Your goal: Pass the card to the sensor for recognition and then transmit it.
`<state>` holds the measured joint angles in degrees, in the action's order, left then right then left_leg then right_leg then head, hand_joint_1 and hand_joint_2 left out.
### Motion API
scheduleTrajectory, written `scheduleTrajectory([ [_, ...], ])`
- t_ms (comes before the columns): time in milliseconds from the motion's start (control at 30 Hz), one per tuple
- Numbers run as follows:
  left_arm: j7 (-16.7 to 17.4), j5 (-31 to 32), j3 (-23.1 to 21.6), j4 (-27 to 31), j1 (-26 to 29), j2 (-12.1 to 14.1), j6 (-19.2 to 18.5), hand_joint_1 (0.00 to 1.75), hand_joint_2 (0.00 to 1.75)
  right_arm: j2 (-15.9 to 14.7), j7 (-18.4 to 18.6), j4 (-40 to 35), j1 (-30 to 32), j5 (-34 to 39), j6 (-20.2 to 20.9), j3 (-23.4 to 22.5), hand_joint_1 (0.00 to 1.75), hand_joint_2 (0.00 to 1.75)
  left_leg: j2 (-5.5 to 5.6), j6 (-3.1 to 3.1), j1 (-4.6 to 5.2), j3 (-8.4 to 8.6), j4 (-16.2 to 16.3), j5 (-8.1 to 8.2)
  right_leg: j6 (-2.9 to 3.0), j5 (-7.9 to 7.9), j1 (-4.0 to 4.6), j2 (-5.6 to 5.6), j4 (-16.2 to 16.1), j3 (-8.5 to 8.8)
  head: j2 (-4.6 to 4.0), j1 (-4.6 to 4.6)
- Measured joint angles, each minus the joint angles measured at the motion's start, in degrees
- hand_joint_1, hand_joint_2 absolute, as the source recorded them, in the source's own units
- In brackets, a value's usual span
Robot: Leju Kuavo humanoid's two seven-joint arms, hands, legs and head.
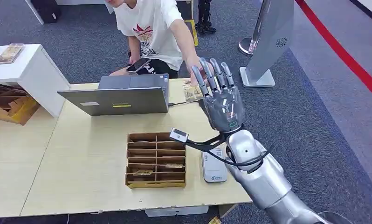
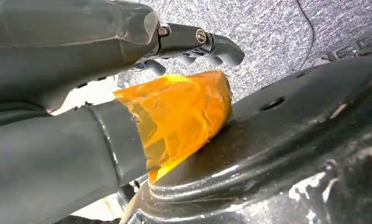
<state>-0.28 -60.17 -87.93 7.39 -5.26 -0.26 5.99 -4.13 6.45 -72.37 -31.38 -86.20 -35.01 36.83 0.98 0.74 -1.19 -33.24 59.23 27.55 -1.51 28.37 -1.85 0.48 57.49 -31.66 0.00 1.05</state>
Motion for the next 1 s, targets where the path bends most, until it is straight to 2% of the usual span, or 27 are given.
scheduleTrajectory([
  [733,-0.02,-0.17,0.0,0.07,0.01,0.02,-0.07,0.0,0.0,-0.52,0.79,1.84,1.15,1.73,-0.17,-0.06,1.75,1.75,0.0,0.0,0.0,0.0,0.0,0.0,0.0,0.0,0.0,0.01,0.0,-0.02,0.0,0.0],
  [1000,-0.02,-0.7,0.0,0.07,0.07,0.0,0.02,0.0,0.0,-0.46,-1.12,-0.29,3.65,9.86,-0.26,-1.16,1.75,1.75,0.0,0.0,0.0,-0.02,0.0,0.0,0.0,0.0,0.0,0.0,0.0,-0.01,0.0,0.0],
])
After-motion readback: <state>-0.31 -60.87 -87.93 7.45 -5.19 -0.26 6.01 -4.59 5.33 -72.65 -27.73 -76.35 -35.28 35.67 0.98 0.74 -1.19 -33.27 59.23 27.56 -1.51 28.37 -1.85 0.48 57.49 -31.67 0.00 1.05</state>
